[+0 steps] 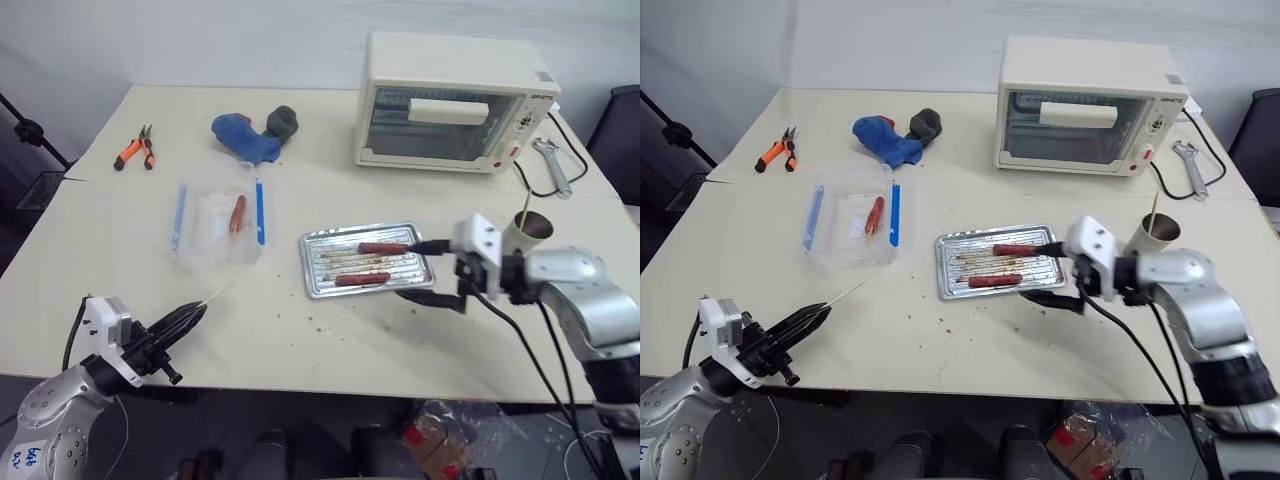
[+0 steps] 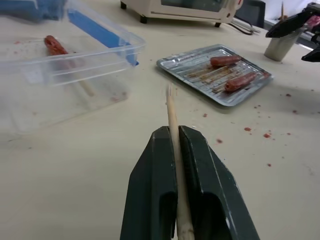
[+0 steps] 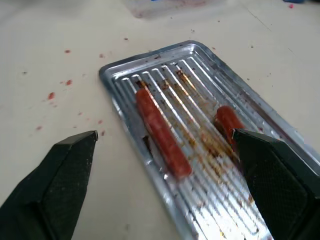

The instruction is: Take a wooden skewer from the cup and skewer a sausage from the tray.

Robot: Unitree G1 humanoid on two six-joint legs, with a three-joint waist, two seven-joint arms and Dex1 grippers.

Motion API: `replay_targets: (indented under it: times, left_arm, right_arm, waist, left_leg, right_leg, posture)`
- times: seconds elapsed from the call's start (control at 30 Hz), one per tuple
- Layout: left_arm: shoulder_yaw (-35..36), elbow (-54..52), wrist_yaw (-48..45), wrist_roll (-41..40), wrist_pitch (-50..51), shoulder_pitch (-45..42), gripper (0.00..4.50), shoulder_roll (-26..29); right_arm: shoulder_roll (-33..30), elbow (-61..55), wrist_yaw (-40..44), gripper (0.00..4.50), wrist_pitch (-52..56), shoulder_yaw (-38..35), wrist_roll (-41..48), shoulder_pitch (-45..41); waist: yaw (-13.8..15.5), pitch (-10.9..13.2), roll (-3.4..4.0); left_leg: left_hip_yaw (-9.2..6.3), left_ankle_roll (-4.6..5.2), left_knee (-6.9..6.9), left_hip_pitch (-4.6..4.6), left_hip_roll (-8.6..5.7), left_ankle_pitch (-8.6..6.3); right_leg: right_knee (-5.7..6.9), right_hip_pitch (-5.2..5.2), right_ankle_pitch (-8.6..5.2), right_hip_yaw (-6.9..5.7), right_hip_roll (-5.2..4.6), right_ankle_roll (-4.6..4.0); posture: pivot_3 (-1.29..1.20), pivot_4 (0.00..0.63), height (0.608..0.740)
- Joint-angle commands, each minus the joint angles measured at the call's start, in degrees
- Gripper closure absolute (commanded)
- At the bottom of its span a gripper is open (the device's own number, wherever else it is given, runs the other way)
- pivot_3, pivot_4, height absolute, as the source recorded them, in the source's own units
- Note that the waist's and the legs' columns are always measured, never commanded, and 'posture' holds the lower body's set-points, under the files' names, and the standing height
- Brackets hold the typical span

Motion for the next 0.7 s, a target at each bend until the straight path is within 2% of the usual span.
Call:
replay_targets:
  times: [0.03,0.17,0.4,0.5,0.67,0.7]
  left_arm:
    - [-0.6,-0.5,0.8,0.8,-1.5,-1.6,4.5,0.0]
    - [-2.3,-1.3,1.4,1.2,-1.6,-2.2,4.5,-0.6]
    - [-4.9,-3.4,2.5,1.7,-1.7,-1.5,4.5,-2.0]
    - [-5.5,-4.1,3.1,1.8,-1.6,-1.5,4.5,-2.4]
    - [-5.9,-4.6,3.5,1.6,-1.3,-1.4,4.5,-2.5]
    - [-6.0,-4.7,3.5,1.6,-1.3,-1.4,4.5,-2.5]
  right_arm:
    - [2.9,1.5,-2.4,0.02,4.5,4.0,-3.3,-4.9]
    - [5.9,3.3,-1.9,0.02,9.1,8.1,-4.8,-9.2]
    - [9.8,8.5,-2.0,0.02,7.2,12.8,-9.6,-11.2]
    - [11.3,10.3,-2.3,0.64,6.4,12.8,-10.4,-11.8]
    - [13.5,12.2,-1.9,2.3,6.7,12.2,-10.1,-12.7]
    - [13.6,12.1,-1.6,2.3,7.1,12.0,-9.8,-12.8]
  waist:
    - [0.0,0.0,0.0]
    - [-0.3,0.0,0.0]
    - [-0.5,0.0,-0.02]
    - [-0.5,0.0,-0.02]
    - [-0.6,0.0,-0.02]
    - [-0.5,0.0,-0.02]
  left_leg:
    - [0.0,0.0,0.0,-0.01,0.0,-0.01]
    - [0.03,0.05,0.0,-0.05,-0.05,-0.06]
    - [0.06,0.07,0.01,-0.06,-0.07,-0.1]
    - [0.06,0.02,0.04,-0.06,-0.05,-0.05]
    - [0.06,-0.03,0.05,-0.02,-0.04,0.01]
    - [0.05,-0.03,0.06,-0.02,-0.03,0.01]
  right_leg:
    - [-0.01,0.0,0.0,0.0,0.0,0.0]
    - [-0.01,-0.04,0.0,0.0,-0.04,0.0]
    - [0.01,-0.05,0.0,-0.03,-0.03,0.0]
    - [0.08,-0.06,0.0,-0.02,-0.01,0.01]
    - [0.16,-0.06,0.0,-0.02,0.01,0.01]
    - [0.19,-0.07,0.0,-0.02,0.02,0.0]
  posture:
    - [0.0,0.15,0.74]
    - [0.0,0.15,0.74]
    - [0.0,0.15,0.74]
    - [0.0,0.15,0.74]
    - [0.0,0.15,0.74]
    - [0.0,0.15,0.74]
